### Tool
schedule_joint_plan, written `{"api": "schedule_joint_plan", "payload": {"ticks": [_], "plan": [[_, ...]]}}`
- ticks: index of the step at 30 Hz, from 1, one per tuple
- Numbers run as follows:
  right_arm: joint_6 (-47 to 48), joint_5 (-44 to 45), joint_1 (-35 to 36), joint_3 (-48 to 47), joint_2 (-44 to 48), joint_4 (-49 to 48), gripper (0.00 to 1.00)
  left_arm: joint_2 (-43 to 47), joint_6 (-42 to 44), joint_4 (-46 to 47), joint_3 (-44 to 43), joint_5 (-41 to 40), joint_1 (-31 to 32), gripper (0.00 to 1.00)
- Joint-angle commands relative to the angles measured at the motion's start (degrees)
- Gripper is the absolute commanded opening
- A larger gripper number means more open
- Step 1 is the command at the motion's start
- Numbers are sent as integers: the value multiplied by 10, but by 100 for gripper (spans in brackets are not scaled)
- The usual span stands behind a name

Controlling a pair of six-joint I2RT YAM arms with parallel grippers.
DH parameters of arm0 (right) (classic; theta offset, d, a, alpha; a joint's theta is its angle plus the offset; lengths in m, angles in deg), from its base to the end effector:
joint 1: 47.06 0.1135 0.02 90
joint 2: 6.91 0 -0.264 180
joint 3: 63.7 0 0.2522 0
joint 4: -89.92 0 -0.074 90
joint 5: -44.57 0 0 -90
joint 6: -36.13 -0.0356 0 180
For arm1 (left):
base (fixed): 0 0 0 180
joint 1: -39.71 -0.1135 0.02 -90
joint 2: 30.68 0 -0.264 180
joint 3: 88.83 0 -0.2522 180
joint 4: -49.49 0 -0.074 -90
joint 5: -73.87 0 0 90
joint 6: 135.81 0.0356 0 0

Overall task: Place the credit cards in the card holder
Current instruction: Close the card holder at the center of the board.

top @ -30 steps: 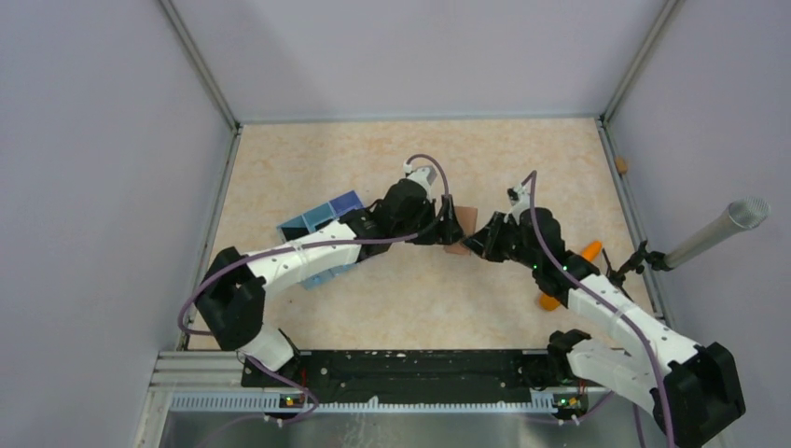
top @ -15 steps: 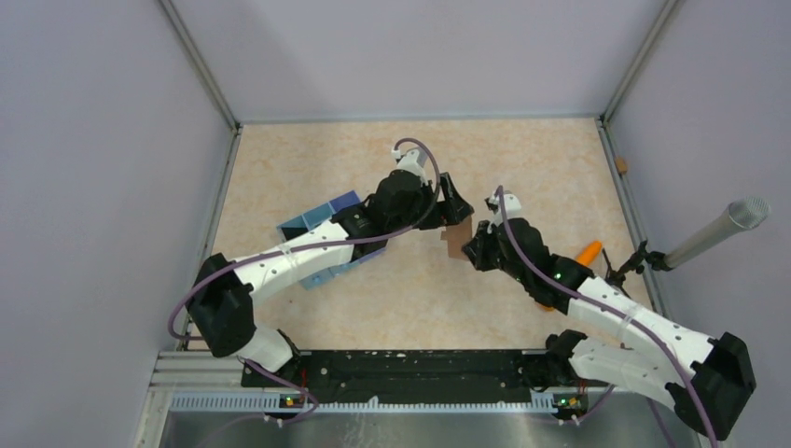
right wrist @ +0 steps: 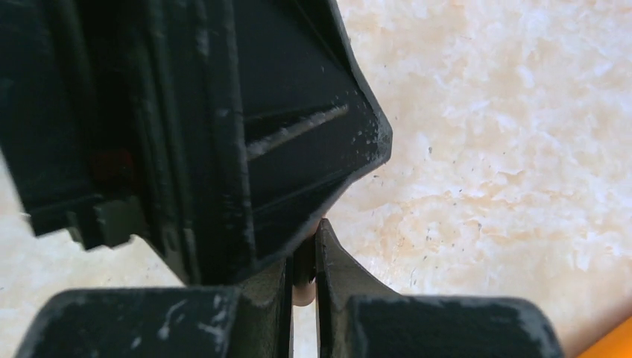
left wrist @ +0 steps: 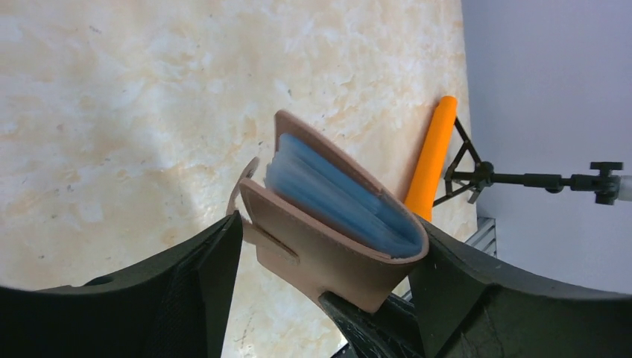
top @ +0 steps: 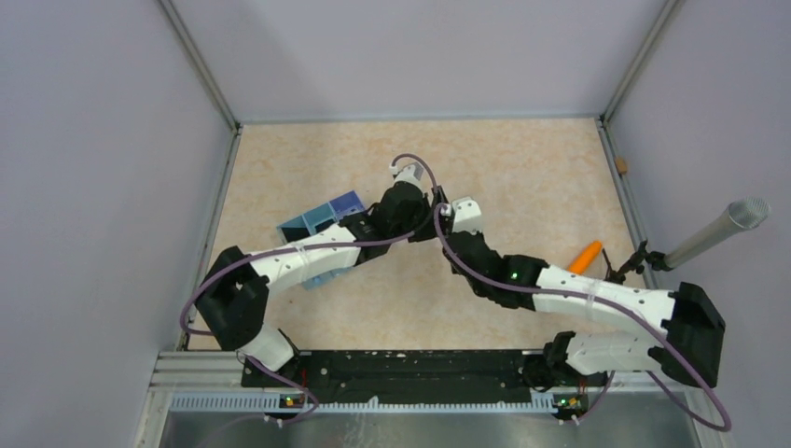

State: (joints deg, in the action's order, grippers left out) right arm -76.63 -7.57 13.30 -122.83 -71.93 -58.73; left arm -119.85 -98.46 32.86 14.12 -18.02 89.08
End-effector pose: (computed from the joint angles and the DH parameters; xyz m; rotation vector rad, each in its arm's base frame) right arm 0.1380 0.1984 0.2651 -0.3294 2.0459 0.1479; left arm 0.2345 -0.2716 0.2718 -0.0863 2.2472 -1.0114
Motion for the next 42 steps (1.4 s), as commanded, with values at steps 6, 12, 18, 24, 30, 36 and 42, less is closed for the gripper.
{"api": "schedule_joint_plan", "payload": {"ticks": [6, 12, 18, 24, 30, 36, 42], "plan": [[9, 181, 82, -78, -105, -8, 0, -8, -24, 46, 30, 43, -22, 58], [-24, 201, 89, -106, -136, 42, 0, 20, -30, 57, 83, 55, -47, 23], [-26, 168, 94, -106, -111, 54, 23, 48, -22, 68, 103, 79, -72, 0], [-25, 118, 94, -99, -61, 83, 55, 89, -15, 85, 116, 103, -101, 0], [-41, 36, 61, -69, 22, 104, 75, 148, 39, 98, 119, 131, -129, 0], [-20, -255, -89, -25, 126, 35, 78, 228, 95, 67, 148, 133, -155, 0], [-41, -531, -224, 15, 143, -70, 78, 289, 124, 125, 215, 226, -172, 0]]}}
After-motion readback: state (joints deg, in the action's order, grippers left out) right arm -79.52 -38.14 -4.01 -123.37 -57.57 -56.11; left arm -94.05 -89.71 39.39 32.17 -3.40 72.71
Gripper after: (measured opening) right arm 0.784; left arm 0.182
